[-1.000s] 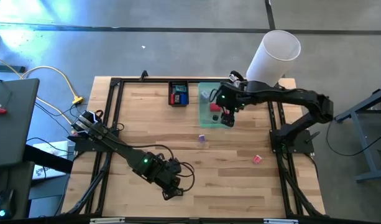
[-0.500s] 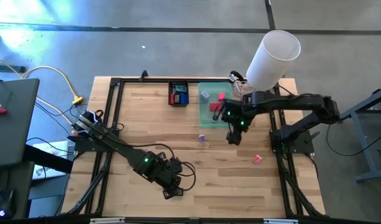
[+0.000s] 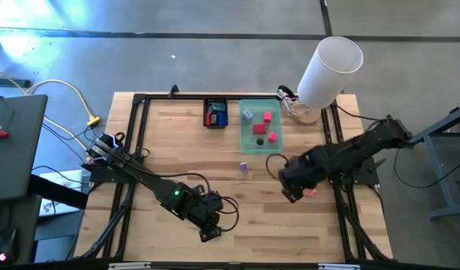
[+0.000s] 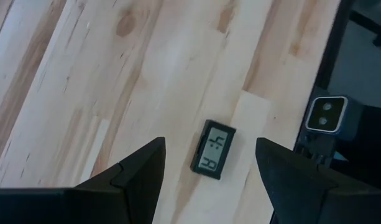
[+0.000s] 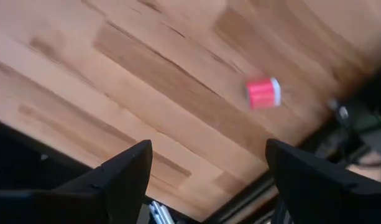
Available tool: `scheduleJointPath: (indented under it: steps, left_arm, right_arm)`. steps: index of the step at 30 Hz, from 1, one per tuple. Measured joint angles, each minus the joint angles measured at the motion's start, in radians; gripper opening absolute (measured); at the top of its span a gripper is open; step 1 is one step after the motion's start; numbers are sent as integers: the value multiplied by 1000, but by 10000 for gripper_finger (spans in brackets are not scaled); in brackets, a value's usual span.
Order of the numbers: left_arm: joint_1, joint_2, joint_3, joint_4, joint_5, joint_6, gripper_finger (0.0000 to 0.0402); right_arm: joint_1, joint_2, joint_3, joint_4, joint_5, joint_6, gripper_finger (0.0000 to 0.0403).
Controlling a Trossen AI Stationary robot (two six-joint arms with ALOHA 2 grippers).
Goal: Pick & Place Office items
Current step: Put the pink charger adapter into the blue bin
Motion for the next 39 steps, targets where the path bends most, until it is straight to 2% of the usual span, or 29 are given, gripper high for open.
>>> scheduleJointPath:
  steps: [12,23,28,34,39]
  left_arm:
    - [-2,0,0,19,30,28,242]
    - [-5,0,0,22,32,27,242]
    - [-5,0,0,22,32,25,242]
    - [-5,0,0,22,32,26,242]
    - [-5,0,0,22,32,45,242]
  right_arm:
    - [335,0,0,9,48,581,301]
    - [551,6,0,42,111,1020,301]
    - [603,25,0,42,101,1133,301]
    - [603,70,0,51,138,1142,301]
    - [580,103,0,57,128,1139,301]
